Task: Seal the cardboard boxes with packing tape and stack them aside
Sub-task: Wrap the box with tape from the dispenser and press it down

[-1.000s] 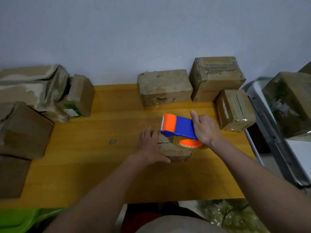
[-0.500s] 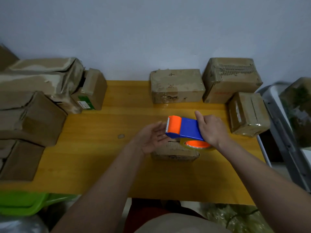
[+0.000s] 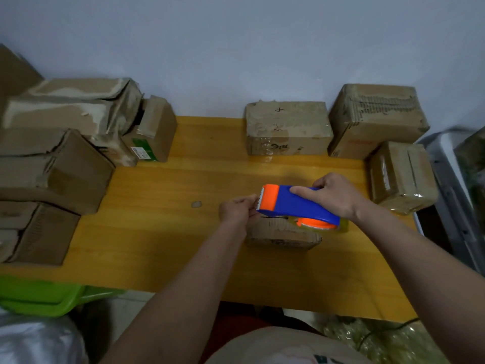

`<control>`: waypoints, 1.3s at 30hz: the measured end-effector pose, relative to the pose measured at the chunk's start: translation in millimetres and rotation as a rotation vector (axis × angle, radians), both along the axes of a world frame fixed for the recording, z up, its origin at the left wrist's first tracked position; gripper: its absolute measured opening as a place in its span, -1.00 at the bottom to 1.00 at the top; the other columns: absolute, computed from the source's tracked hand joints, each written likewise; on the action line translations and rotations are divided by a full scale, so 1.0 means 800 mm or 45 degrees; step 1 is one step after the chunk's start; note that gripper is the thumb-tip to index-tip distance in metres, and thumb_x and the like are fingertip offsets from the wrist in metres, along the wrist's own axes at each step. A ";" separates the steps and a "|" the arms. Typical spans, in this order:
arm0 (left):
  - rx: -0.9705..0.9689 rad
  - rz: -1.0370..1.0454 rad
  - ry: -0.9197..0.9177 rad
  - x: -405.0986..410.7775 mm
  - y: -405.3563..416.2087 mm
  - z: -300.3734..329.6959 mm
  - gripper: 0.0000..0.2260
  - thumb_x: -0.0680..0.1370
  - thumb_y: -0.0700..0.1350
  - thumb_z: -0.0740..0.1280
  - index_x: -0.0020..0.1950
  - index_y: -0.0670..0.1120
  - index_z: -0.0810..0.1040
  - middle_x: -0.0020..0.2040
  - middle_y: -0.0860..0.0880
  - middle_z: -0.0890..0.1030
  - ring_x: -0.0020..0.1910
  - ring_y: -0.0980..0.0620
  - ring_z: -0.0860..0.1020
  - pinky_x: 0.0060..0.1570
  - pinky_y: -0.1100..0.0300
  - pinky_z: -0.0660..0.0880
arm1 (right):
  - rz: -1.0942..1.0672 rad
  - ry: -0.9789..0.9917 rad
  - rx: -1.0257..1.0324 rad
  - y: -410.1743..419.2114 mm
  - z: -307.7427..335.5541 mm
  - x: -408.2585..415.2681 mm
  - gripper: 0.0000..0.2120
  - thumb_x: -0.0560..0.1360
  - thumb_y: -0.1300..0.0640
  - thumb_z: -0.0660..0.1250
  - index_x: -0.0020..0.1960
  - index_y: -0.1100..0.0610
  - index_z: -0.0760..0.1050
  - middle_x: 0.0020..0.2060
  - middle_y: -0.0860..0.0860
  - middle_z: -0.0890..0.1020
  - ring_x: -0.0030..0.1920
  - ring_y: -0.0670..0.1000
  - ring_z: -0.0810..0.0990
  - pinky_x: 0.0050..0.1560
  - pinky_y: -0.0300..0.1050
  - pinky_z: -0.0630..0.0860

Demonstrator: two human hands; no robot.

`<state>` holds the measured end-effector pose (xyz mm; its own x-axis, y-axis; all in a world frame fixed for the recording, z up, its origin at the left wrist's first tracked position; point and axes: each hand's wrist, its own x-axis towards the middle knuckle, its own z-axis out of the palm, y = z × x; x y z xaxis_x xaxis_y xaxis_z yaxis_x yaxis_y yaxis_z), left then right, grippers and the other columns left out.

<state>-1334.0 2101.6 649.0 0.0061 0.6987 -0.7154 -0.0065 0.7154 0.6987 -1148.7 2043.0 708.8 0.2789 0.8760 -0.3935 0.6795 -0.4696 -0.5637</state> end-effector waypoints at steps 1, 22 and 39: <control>0.012 0.020 0.025 0.001 -0.002 -0.005 -0.91 0.55 -0.18 0.40 0.02 -0.17 0.61 -0.17 -0.04 0.65 -0.24 0.08 0.62 -0.36 0.26 0.57 | 0.010 0.003 -0.036 0.002 0.002 0.001 -0.41 0.38 -0.36 0.30 -0.18 0.21 0.61 -0.33 0.10 0.67 -0.29 0.06 0.67 -0.11 0.04 0.61; 0.404 -0.057 0.170 -0.020 0.003 -0.014 -0.81 0.63 -0.14 0.26 -0.13 -0.10 0.60 -0.33 -0.01 0.55 -0.36 0.13 0.51 -0.35 0.28 0.52 | 0.100 0.232 -0.132 0.019 0.003 -0.014 -0.44 0.38 -0.28 0.36 -0.12 0.26 0.65 -0.30 0.12 0.69 -0.25 0.10 0.67 -0.20 -0.07 0.55; 0.459 0.027 0.306 -0.029 -0.008 -0.036 -0.78 0.60 -0.16 0.30 -0.24 -0.02 0.61 -0.30 -0.03 0.57 -0.31 0.05 0.45 -0.26 0.17 0.39 | 0.235 0.079 -0.398 0.020 0.030 0.001 -0.49 0.29 -0.26 0.46 -0.05 0.17 0.54 -0.24 0.06 0.68 -0.22 0.05 0.66 -0.14 -0.06 0.57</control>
<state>-1357.4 2095.3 619.9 -0.1481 0.9023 -0.4048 0.1749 0.4267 0.8873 -1148.3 2059.2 733.0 0.0942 0.7441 -0.6613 0.7379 -0.4981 -0.4553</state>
